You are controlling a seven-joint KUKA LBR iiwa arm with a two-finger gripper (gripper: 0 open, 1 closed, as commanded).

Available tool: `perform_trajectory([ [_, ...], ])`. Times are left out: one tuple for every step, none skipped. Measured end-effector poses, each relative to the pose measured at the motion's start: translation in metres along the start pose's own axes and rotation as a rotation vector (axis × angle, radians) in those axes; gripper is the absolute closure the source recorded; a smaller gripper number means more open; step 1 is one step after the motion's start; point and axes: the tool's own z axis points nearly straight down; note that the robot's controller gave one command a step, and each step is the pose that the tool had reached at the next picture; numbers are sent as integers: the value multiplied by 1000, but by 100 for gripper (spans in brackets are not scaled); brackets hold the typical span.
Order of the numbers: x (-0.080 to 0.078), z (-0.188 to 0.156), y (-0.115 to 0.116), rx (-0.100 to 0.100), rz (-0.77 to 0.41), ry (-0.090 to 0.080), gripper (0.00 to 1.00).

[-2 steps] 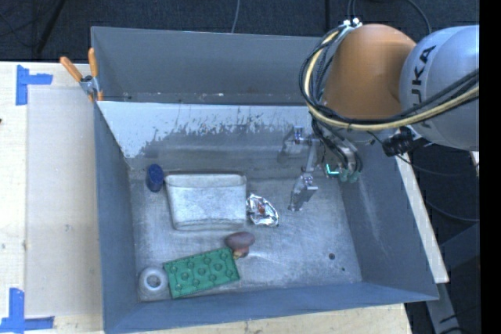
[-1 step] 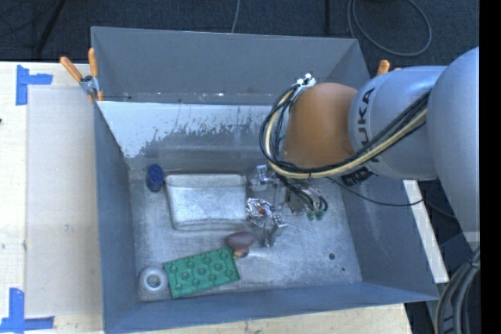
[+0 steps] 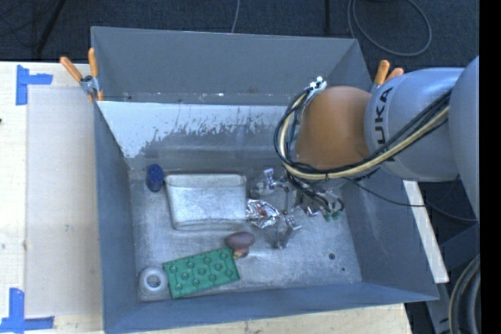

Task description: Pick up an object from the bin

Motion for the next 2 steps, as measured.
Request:
perform_trajectory([
  [1, -1, -2, 3, 2, 3, 100],
  [24, -145, 4, 3, -36, 3, 100],
])
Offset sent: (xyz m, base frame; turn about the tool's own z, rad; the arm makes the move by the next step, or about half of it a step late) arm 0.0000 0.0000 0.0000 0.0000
